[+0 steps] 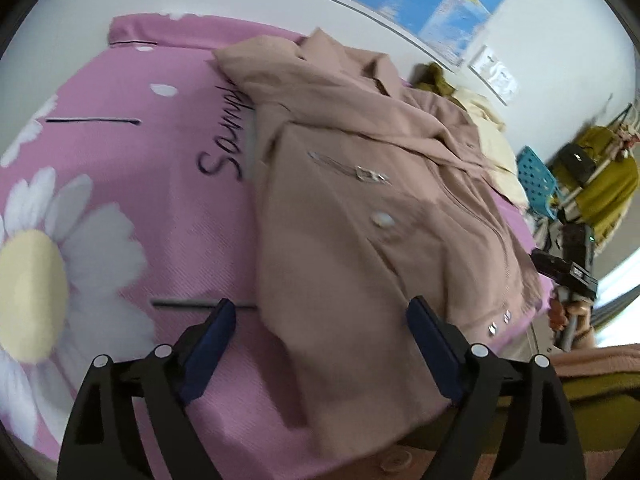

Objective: Fold large clothes

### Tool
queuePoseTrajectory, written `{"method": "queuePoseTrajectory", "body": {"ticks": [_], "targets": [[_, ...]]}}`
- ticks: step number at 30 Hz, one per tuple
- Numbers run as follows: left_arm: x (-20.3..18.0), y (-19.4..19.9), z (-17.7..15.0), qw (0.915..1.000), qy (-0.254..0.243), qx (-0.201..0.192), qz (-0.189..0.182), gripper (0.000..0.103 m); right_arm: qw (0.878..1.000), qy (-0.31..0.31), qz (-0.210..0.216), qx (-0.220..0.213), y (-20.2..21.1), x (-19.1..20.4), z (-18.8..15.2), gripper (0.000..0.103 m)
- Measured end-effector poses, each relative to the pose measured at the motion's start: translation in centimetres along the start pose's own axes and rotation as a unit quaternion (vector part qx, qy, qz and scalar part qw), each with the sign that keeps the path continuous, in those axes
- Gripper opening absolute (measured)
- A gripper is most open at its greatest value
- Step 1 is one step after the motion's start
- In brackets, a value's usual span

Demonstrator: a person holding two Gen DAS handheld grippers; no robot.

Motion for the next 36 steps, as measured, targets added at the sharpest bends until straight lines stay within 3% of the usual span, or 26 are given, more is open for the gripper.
{"method": "queuePoseTrajectory", "body": {"ticks": [4,8,12,13,14,15,16,17,19,21,24,27,30,36], "targets": [[-1.3,-0.4,-1.0,0.9988,0.002,0.018,-0.045,0.091,0.999,-0.007,0.043,0.000,-0.4,0.4,-0.1,0.079],[-2.4,-1.0,-1.4,0.9954,0.008,0.042,-0.086,0.091,0.998,0.024,0.058,0.023,-1.1,1.9,-0.3,0.079],[-3.0,-2.1,-0.5,0.9956,0.011,0.036,-0.086,0.091,0.997,0.028,0.069,0.022,-1.9,2.3,0.0,0.076],[-3.0,-2.4,-0.2,0.9954,0.022,0.033,-0.087,0.087,0.997,0.025,0.075,0.021,-2.1,2.3,-0.1,0.068],[-3.0,-2.6,-0.1,0.9952,0.027,0.034,-0.088,0.070,0.996,0.015,0.089,0.021,-2.4,2.2,0.0,0.057],[-2.9,-2.8,0.1,0.9955,0.032,0.037,-0.081,0.060,0.995,0.009,0.094,0.021,-2.6,2.0,-0.1,0.050],[-2.8,-3.0,0.3,0.9964,0.037,0.036,-0.067,0.039,0.994,-0.017,0.109,0.025,-2.9,1.5,-0.1,0.025],[-2.6,-3.3,0.5,0.9965,0.047,0.039,-0.058,0.018,0.990,-0.047,0.128,0.024,-3.0,0.8,-0.1,0.011],[-1.8,-3.6,0.8,0.9929,0.083,0.055,-0.064,0.010,0.982,-0.089,0.166,0.002,-2.3,-0.1,0.0,0.009],[-1.3,-2.5,1.3,0.9883,0.113,0.046,-0.091,0.005,0.977,-0.082,0.192,-0.032,-0.3,0.8,0.7,0.008],[-2.0,0.4,2.2,0.9888,0.108,0.013,-0.102,0.005,0.976,-0.043,0.196,-0.086,3.5,3.4,1.9,0.008],[-3.4,4.0,3.0,0.9895,0.090,-0.023,-0.111,0.004,0.974,-0.013,0.197,-0.113,6.1,5.8,2.8,0.008],[-4.4,5.6,2.9,0.9919,0.069,-0.036,-0.101,0.004,0.976,0.011,0.192,-0.102,6.5,7.2,2.4,0.008],[-1.9,2.0,0.1,0.9932,0.083,0.021,-0.078,0.005,0.986,-0.047,0.157,-0.021,2.3,3.8,-1.0,0.013]]}}
Point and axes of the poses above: each gripper's, at about its wrist camera, not at the fingertips, and y roughly against the way its jaws point, x to its left, z to its top, the point moved 2 cm from there along -y, roughly the way its jaws point, and after that the axes turned 6 degrees about y, right-handed, at the moved point
